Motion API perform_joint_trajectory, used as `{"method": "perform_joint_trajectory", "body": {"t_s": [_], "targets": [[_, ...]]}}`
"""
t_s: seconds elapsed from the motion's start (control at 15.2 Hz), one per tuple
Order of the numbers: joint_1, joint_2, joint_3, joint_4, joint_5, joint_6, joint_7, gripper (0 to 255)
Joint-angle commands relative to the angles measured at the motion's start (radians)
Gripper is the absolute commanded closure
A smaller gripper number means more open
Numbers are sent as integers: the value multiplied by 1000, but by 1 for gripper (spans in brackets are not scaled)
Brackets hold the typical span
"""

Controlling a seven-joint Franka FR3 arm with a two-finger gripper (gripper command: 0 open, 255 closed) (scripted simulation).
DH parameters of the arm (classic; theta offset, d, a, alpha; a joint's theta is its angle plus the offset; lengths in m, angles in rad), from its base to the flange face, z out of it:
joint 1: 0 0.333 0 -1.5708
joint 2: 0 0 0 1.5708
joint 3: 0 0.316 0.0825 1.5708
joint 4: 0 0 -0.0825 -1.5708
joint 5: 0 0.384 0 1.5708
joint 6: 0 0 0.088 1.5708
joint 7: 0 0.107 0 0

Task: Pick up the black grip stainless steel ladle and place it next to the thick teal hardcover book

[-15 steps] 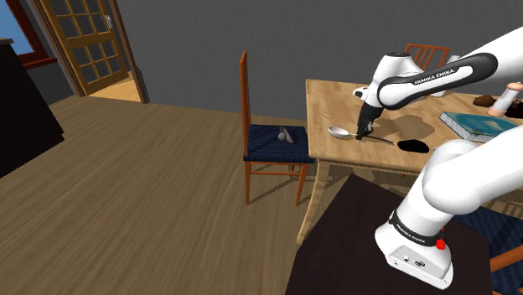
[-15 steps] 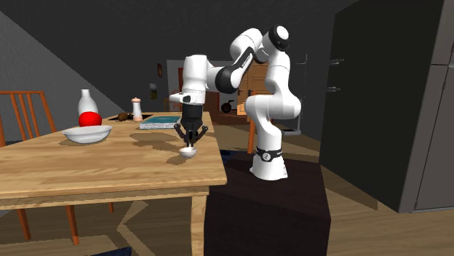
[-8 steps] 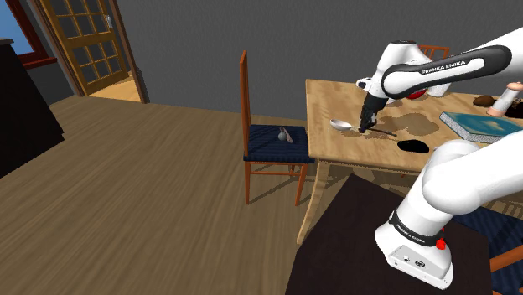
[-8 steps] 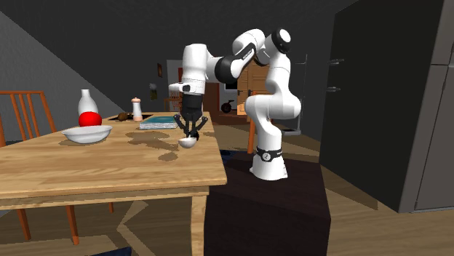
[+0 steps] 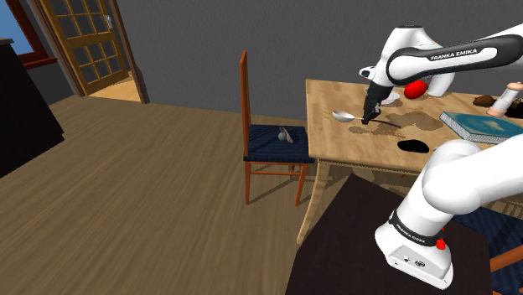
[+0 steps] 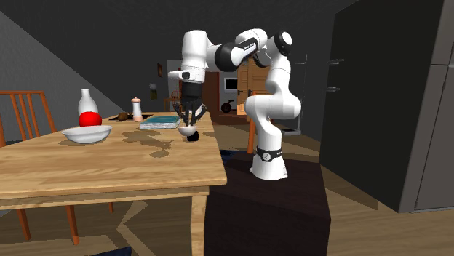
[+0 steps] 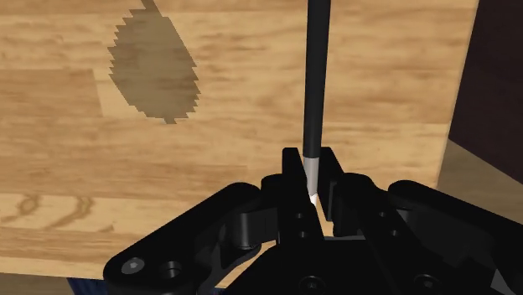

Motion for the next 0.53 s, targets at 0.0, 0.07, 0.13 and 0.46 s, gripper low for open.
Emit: {"method": "perform_joint_trajectory", "body": {"t_s": [0.0,0.07,0.13,0.46], "targets": [[2,-9,11,24,10,-33,-5,255],[3,-13,16,33,14,-46,-6,255],[-17,-34,4,27,0,-57,-28,255],[-112,-123,-64,13,-68,-109,-145,255]]}}
